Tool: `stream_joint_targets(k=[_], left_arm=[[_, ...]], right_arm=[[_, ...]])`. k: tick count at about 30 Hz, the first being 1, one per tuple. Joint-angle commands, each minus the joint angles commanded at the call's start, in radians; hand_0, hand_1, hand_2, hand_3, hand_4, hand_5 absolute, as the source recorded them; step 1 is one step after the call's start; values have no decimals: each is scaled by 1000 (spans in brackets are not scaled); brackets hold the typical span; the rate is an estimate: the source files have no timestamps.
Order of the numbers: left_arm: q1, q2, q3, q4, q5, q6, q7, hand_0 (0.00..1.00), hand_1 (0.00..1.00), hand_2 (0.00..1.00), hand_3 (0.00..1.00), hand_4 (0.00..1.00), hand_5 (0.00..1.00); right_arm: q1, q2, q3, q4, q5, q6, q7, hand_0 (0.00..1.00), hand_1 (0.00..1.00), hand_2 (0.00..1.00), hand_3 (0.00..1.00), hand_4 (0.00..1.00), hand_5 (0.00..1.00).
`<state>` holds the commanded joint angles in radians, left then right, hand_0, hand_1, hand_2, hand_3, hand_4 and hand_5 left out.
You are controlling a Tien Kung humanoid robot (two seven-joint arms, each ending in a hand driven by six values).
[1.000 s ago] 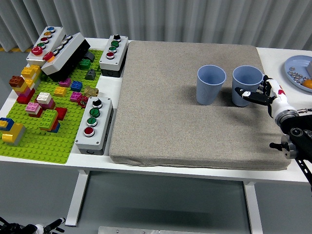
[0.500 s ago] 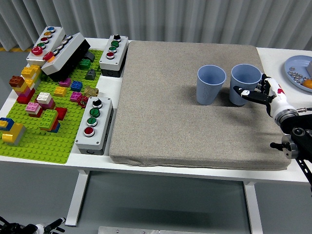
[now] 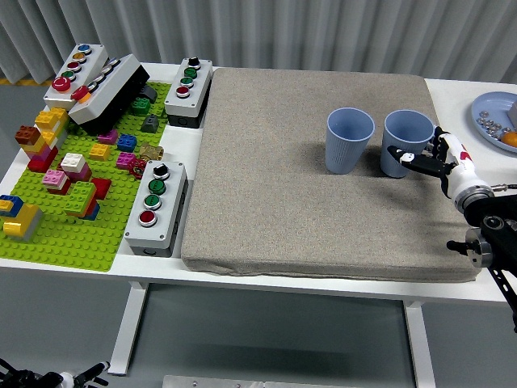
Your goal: Pick cup pour cup place
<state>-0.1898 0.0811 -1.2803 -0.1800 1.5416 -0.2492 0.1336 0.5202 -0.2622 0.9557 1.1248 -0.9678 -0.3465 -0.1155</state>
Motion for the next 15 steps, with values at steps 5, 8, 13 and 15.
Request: stream_joint_targets(k=[5,8,13,15], left_arm=[[2,0,1,0,0,0,0,851,869,882,767,601,998],[3,-1,2,0,-2,0,0,851,869,882,767,601,998],[4,-1,5,0,-3,0,0,851,869,883,768,601,998],[4,-1,6,0,-4,0,0,851,869,883,768,601,998]], right_arm=[[-6,4,3,-1,0,11,5,776,707,611,678,707,131],[-10,6,3,-2,0,12,8,776,707,611,678,707,131],[-13,7,3,-6,9,28,33,781,717,622,686,709,136],[-13,7,4,-6,11,28,38,781,717,622,686,709,136]])
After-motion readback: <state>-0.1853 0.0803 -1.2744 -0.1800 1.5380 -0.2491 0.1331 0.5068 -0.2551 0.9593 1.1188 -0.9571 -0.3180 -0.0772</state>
